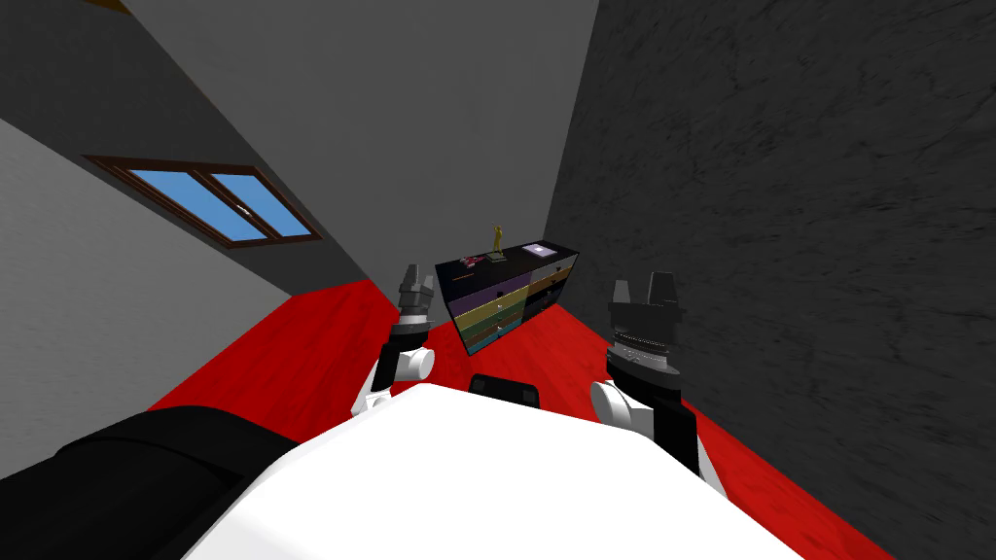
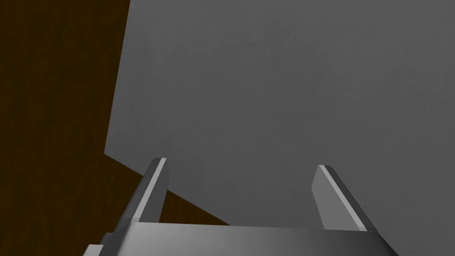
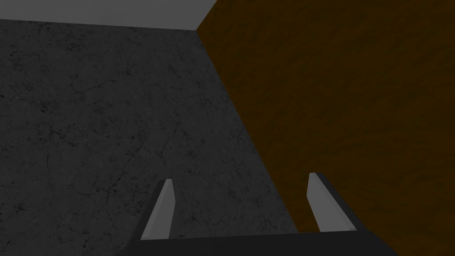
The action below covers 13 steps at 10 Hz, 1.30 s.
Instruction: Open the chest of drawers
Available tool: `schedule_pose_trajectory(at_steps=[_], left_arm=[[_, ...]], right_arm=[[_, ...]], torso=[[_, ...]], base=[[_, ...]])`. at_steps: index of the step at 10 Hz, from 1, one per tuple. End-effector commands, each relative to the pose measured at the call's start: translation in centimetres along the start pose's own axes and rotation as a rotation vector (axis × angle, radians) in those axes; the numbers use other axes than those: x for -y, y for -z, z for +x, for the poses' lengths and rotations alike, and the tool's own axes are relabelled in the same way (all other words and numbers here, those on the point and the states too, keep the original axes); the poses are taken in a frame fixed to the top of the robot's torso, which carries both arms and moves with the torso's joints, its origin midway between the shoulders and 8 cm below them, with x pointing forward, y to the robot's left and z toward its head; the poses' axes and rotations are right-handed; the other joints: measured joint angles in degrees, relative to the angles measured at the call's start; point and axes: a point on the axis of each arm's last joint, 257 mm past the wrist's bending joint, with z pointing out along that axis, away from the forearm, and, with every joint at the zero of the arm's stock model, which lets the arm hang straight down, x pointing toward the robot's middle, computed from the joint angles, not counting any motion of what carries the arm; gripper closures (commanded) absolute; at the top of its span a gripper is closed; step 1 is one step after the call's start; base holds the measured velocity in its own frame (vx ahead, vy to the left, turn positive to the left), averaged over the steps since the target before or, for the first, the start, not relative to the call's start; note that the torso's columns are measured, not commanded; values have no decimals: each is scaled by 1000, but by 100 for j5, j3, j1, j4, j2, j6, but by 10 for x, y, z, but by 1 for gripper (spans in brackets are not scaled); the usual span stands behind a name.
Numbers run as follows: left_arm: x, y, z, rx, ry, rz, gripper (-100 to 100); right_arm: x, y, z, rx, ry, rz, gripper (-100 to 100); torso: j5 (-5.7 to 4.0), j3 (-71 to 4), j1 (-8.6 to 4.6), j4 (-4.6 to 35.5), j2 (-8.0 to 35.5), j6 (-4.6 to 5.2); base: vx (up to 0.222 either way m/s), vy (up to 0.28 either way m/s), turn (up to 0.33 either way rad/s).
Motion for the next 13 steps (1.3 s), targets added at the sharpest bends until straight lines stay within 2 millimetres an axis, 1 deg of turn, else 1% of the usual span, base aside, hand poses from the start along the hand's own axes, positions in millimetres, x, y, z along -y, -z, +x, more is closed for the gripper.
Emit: schedule_pose_trajectory(at_steps=[1,3,9,10,11,12,13], left_arm=[[0,0,0,0,0,0,0],[0,0,0,0,0,0,0],[0,0,0,0,0,0,0],[-8,0,3,-36,-25,-10,-100],[-13,1,3,-48,-36,-18,-100],[-26,3,3,-66,-55,-38,-100],[-33,4,2,-72,-64,-49,-100]], right_arm=[[0,0,0,0,0,0,0],[0,0,0,0,0,0,0],[0,0,0,0,0,0,0],[0,0,0,0,0,0,0],[0,0,0,0,0,0,0],[0,0,0,0,0,0,0],[0,0,0,0,0,0,0]], torso=[[0,-467,0,235,232,0],[0,-2014,0,1006,1003,0],[0,-7073,0,3537,3539,0],[0,-7919,0,3960,3962,0],[-2,-8319,-7,4146,4144,0],[-4,-8437,-15,4200,4190,0],[-6,-8466,-23,4215,4198,0]], base=[[0,0,0],[0,0,0],[0,0,0],[44,-28,22],[75,-64,26],[114,-110,48],[120,-122,42]])
